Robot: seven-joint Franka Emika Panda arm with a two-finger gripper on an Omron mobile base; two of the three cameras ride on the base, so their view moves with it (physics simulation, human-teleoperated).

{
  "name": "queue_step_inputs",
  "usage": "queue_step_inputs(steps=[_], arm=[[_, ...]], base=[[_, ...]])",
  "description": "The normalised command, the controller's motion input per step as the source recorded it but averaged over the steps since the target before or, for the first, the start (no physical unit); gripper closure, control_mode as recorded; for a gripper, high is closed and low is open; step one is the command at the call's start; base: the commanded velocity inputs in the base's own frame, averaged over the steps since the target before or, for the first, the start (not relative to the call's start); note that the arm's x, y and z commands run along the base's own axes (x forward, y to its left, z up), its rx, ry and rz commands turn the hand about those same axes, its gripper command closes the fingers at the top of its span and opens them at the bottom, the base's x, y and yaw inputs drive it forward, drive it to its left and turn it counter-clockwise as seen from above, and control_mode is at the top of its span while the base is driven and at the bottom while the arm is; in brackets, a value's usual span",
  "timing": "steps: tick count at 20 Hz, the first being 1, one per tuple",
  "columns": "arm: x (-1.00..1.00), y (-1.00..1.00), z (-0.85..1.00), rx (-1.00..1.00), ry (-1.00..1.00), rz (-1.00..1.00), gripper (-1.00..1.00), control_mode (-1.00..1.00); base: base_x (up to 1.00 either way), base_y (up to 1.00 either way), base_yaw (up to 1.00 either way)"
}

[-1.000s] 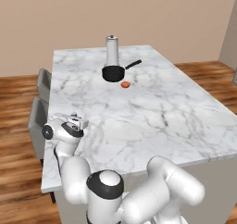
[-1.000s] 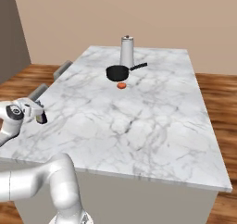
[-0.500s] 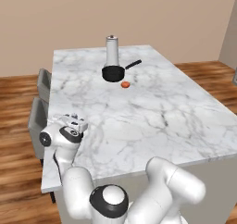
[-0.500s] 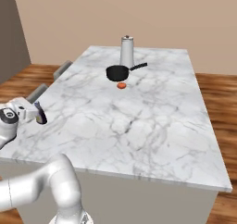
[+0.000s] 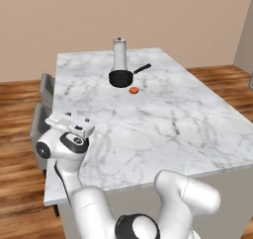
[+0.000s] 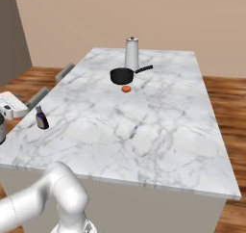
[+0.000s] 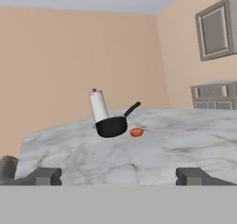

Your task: Move the condiment bottle and oil and vinegar bottle from the cabinet to the dining counter.

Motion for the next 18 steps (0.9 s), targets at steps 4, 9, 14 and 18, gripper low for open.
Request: queue_step_inputs(steps=[4,9,14,18], arm=[[-0.8,-0.06,1.0,0.07,0.08,0.0,-1.0,-1.0],[-0.61,-0.3,1.0,0.1,0.26,-0.03,-1.0,-1.0],[-0.47,-0.63,0.99,0.07,0.31,-0.08,-1.0,-1.0],[-0.34,-0.98,0.54,0.0,0.28,-0.11,-1.0,-1.0]], base=[[0.0,0.0,0.0],[0.0,0.0,0.0],[0.0,0.0,0.0],[0.0,0.0,0.0]])
